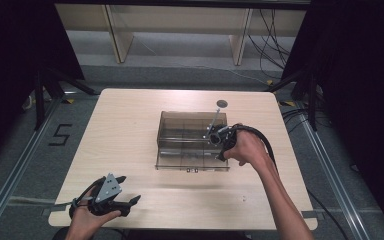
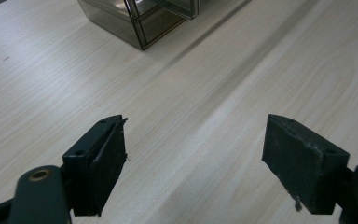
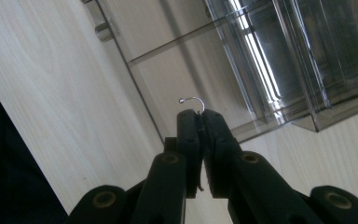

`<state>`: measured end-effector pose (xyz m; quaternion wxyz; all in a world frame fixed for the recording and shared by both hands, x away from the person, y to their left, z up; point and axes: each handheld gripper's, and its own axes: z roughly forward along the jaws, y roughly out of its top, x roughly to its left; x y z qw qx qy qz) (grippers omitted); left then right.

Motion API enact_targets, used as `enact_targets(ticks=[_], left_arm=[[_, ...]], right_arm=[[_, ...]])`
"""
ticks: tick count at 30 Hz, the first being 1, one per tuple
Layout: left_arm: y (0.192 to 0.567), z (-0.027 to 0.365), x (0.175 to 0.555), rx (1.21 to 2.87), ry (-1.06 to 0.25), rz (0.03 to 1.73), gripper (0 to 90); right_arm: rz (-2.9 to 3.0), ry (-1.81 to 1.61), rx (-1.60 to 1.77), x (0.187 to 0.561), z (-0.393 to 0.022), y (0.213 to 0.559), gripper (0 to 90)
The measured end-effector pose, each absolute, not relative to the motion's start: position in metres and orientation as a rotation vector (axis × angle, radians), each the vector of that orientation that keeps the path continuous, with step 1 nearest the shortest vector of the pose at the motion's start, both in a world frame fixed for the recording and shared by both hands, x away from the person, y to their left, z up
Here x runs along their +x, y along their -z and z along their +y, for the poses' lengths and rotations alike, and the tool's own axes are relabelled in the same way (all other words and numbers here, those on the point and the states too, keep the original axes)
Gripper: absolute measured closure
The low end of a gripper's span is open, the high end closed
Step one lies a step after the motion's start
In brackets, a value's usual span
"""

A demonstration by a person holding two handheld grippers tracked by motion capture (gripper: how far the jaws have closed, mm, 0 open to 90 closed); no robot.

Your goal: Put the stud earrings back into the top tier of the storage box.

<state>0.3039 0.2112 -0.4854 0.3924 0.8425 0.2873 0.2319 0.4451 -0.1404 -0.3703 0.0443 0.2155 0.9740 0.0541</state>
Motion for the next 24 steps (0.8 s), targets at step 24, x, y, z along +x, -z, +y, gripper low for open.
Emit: enact_targets(ticks=[24], left_arm=[[0.486,0.21,0.303,2.101,-0.564,0.746,20.9]], right_arm=[[3.015,-0.111,0.712,0.469,-0.12,0.397,81.7]])
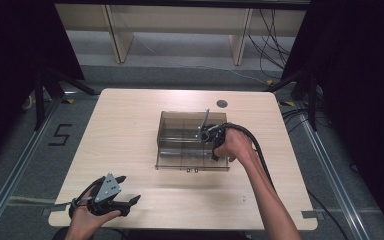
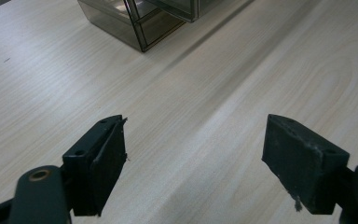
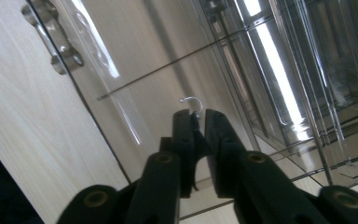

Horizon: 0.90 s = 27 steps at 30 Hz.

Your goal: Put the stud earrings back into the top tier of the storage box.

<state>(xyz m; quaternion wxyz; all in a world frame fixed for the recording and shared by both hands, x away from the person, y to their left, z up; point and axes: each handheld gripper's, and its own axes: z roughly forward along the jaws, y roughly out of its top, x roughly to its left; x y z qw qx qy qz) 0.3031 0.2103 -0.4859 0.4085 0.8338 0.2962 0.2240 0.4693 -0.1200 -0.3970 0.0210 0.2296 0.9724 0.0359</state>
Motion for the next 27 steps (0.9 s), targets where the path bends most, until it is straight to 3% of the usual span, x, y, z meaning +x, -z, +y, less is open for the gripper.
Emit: enact_targets(ticks=[3,8,17,27], left_arm=[[0.485,0.211,0.304,2.112,-0.575,0.725,20.9],[0.485,0.21,0.303,2.108,-0.576,0.735,20.9],[0.486,0.209,0.303,2.106,-0.562,0.751,20.9],[0.486,0.21,0.305,2.141,-0.578,0.722,20.9]], right_arm=[[2.986,-0.136,0.747,0.467,-0.123,0.392,74.8],[2.958,-0.184,0.697,0.461,-0.132,0.38,72.4],[2.908,-0.304,0.75,0.411,-0.173,0.356,67.5],[2.871,-0.301,0.77,0.369,-0.209,0.383,67.5]])
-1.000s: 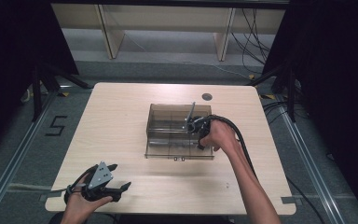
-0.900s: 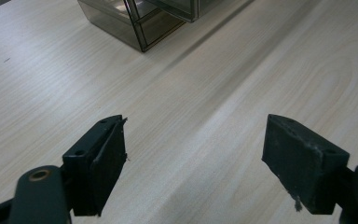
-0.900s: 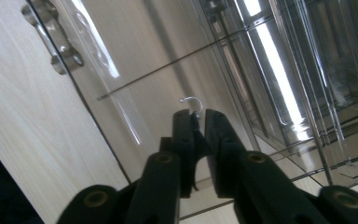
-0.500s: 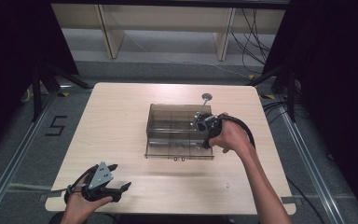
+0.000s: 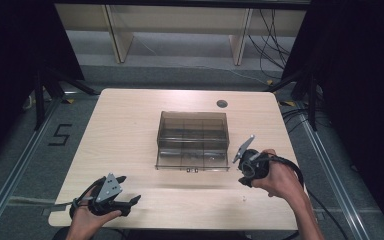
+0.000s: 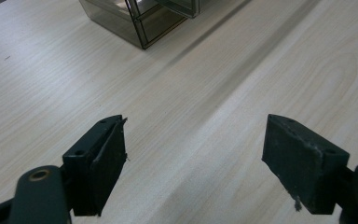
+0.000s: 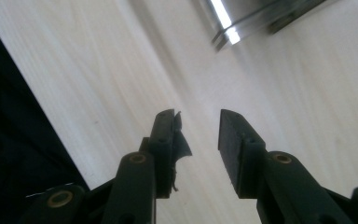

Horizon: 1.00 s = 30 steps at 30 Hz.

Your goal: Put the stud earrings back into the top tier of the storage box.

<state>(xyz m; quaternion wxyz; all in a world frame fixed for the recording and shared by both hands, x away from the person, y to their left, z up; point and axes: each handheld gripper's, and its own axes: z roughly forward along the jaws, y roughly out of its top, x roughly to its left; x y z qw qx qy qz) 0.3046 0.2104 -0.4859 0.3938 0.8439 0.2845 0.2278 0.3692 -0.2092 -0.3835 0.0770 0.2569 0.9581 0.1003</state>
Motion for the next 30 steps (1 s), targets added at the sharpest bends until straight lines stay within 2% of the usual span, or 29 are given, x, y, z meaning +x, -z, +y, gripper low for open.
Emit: enact_targets(ticks=[11,19,30], left_arm=[[0.489,0.21,0.305,2.128,-0.592,0.762,20.9],[0.487,0.21,0.304,2.129,-0.587,0.746,20.9],[0.488,0.208,0.303,2.128,-0.567,0.749,20.9]], right_arm=[[2.909,-0.243,0.794,0.35,-0.221,0.431,71.3],[2.937,-0.147,0.74,0.349,-0.219,0.449,76.4],[2.977,-0.094,0.715,0.353,-0.217,0.465,78.6]])
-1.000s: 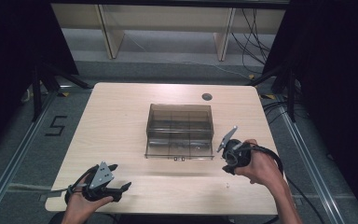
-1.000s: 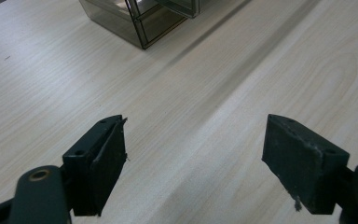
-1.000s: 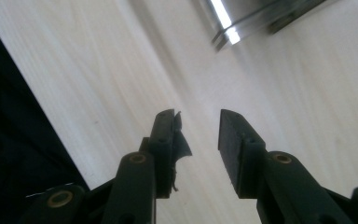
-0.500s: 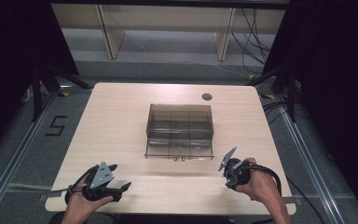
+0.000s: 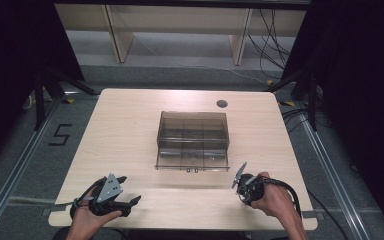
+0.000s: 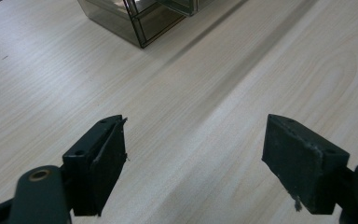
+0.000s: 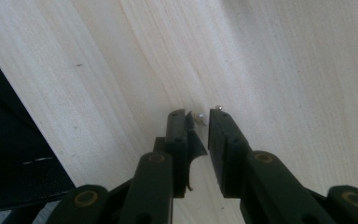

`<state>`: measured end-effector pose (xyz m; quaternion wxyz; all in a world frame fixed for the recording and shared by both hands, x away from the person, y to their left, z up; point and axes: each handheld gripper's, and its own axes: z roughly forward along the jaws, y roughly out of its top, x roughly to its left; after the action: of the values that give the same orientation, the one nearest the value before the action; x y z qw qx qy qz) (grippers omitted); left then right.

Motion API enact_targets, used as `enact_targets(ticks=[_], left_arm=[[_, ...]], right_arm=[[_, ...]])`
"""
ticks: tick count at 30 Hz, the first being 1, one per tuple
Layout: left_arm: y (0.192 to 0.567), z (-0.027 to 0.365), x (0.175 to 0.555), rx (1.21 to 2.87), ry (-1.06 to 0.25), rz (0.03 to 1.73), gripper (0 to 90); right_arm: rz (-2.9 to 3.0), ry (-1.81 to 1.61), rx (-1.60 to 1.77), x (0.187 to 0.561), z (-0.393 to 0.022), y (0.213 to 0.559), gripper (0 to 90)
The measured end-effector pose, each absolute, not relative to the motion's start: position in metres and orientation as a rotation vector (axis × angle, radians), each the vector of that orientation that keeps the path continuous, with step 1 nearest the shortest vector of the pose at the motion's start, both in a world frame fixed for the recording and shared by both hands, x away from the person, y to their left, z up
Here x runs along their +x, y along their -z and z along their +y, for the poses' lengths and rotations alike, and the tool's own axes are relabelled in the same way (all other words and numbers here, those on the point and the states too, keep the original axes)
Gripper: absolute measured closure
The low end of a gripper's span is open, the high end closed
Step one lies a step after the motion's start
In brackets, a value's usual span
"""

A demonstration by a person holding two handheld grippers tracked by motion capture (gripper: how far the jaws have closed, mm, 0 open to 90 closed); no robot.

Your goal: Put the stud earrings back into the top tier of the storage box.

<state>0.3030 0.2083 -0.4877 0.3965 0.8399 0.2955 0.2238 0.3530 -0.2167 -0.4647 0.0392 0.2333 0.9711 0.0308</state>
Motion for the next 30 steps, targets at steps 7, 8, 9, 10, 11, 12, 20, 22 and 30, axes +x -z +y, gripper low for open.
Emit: enact_targets(ticks=[7,8,9,10,11,12,20,22,30], left_arm=[[0.487,0.209,0.303,2.13,-0.579,0.744,20.9],[0.487,0.209,0.304,2.131,-0.579,0.744,20.9],[0.487,0.209,0.303,2.13,-0.578,0.744,20.9],[0.487,0.209,0.303,2.13,-0.579,0.745,20.9],[0.487,0.209,0.303,2.13,-0.577,0.746,20.9],[0.488,0.209,0.303,2.129,-0.577,0.747,20.9],[0.488,0.209,0.304,2.137,-0.58,0.742,20.9],[0.488,0.208,0.303,2.131,-0.569,0.746,20.9],[0.488,0.209,0.303,2.137,-0.568,0.753,20.9]], right_arm=[[2.983,-0.041,0.696,0.358,-0.214,0.469,80.6],[2.998,-0.055,0.657,0.36,-0.214,0.471,81.1],[2.995,-0.024,0.685,0.359,-0.212,0.471,81.6],[2.999,-0.009,0.669,0.361,-0.212,0.473,82.0],[2.999,-0.009,0.669,0.361,-0.212,0.473,82.0],[3.0,0.001,0.678,0.363,-0.21,0.474,83.0],[3.002,0.034,0.719,0.366,-0.21,0.474,86.1],[3.01,0.047,0.719,0.367,-0.209,0.474,86.6],[3.004,0.0,0.713,0.366,-0.214,0.467,86.8]])
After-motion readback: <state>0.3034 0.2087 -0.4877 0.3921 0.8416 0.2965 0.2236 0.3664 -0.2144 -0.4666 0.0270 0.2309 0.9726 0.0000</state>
